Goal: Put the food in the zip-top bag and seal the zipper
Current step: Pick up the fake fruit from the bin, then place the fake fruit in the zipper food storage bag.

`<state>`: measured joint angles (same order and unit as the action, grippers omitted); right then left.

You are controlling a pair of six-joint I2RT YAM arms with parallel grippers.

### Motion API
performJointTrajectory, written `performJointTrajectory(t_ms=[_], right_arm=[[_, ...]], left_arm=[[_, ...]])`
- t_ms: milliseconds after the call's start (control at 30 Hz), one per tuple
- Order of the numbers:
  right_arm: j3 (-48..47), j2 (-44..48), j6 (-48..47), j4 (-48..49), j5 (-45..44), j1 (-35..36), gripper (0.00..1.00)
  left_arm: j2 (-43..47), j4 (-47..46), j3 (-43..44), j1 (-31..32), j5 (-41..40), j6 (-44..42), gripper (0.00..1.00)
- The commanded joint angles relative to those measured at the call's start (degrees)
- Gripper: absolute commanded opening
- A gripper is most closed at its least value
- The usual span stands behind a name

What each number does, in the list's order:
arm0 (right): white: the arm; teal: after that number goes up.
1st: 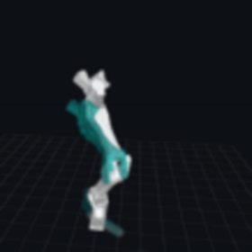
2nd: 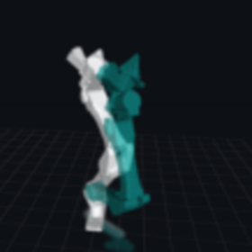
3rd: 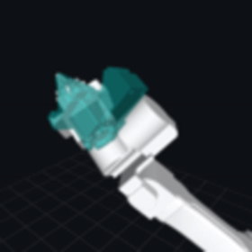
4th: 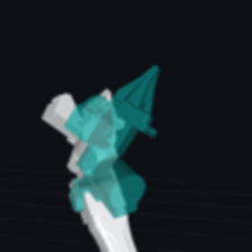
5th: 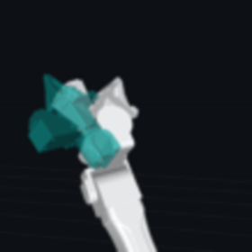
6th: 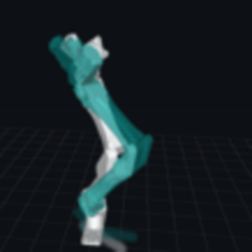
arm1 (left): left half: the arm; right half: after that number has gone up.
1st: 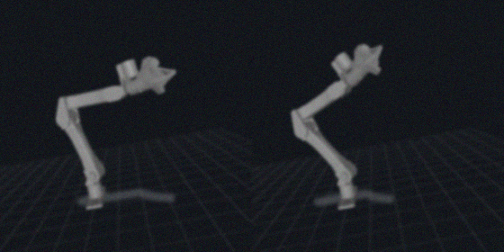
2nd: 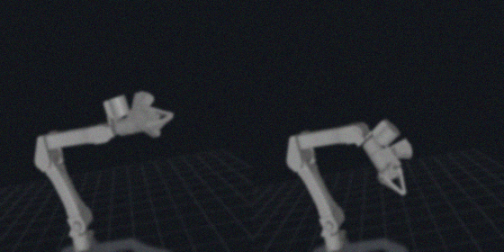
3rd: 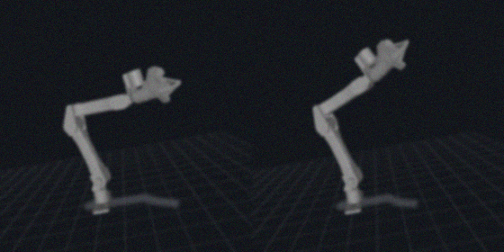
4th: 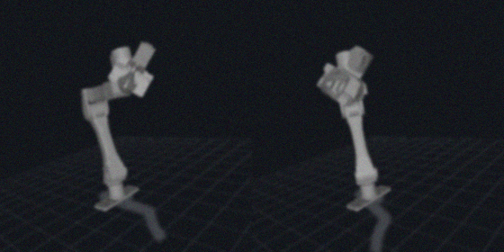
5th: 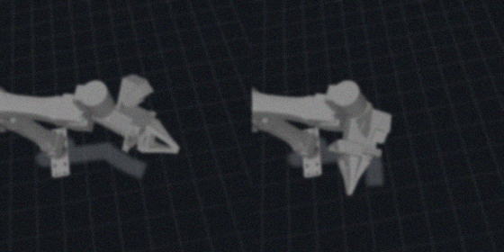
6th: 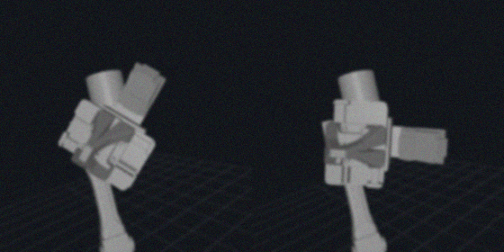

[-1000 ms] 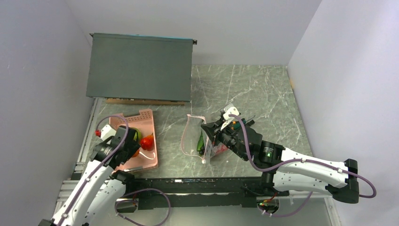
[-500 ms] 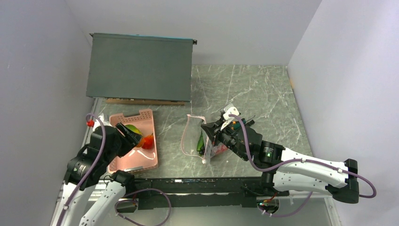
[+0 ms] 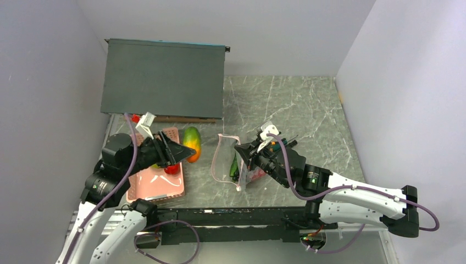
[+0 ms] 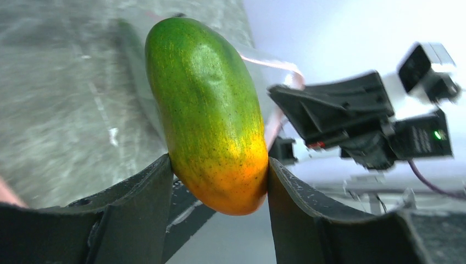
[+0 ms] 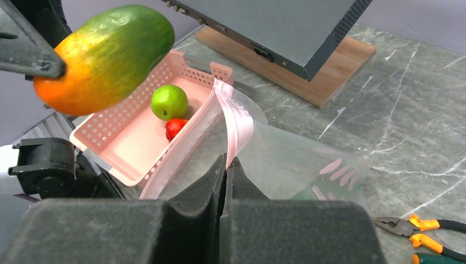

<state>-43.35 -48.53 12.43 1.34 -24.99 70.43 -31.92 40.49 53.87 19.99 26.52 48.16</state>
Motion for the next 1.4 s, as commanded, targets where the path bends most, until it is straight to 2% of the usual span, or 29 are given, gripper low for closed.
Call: performJointTrajectory(t_ms=[0,67,167,267,500,767,833,967,1067,1167,1367], right_arm=[[-1.4,0.0,0.0,2.7,-0.5,0.3,0.00],[-1.5,-0.1,-0.1,2.9,-0.6,0.3,0.00],[-1.5,-0.4,0.0,2.9,-0.5,0.3,0.00],[-1.6,-0.4,0.0,2.7,-0.5,0.2,0.00],[-1.3,1.0,0.0,2.7,-1.1,0.2,0.00],[-0.8,2.4,0.3,3.1,-0.8,0.3,0.00],[-0.8,2.5,0.4,3.1,-0.6,0.3,0.00],[-0.9,2.5,0.4,2.8,-0.5,0.2,0.00],[-0.9,2.6,0.3,2.7,-0.6,0.2,0.00],[-0.9,2.7,0.3,2.6,-0.8,0.2,0.00],[-0.9,2.6,0.3,2.7,-0.7,0.3,0.00]], left_arm=[[0.3,-19.5,-3.8,4.7,11.3,3.0,0.10],[-2.5,-20.6,-3.3,10.8,9.6,1.8,0.08],[-9.8,-14.2,2.7,20.9,4.0,-3.6,0.04],[-15.9,-11.5,6.6,27.4,1.3,-6.7,0.03],[-20.5,-7.8,8.0,28.9,-2.9,-6.9,0.03],[-23.3,-6.6,7.7,28.8,-3.7,-5.5,0.03],[-24.4,-6.6,8.1,28.8,-3.9,-5.1,0.10],[-27.2,-6.1,10.4,28.8,-5.1,-4.8,0.47],[-28.5,-6.9,11.3,28.8,-5.8,-4.3,0.66],[-28.8,-6.5,12.0,28.8,-7.6,-4.2,0.77],[-25.2,-6.8,10.7,28.7,-9.3,-3.6,0.85]])
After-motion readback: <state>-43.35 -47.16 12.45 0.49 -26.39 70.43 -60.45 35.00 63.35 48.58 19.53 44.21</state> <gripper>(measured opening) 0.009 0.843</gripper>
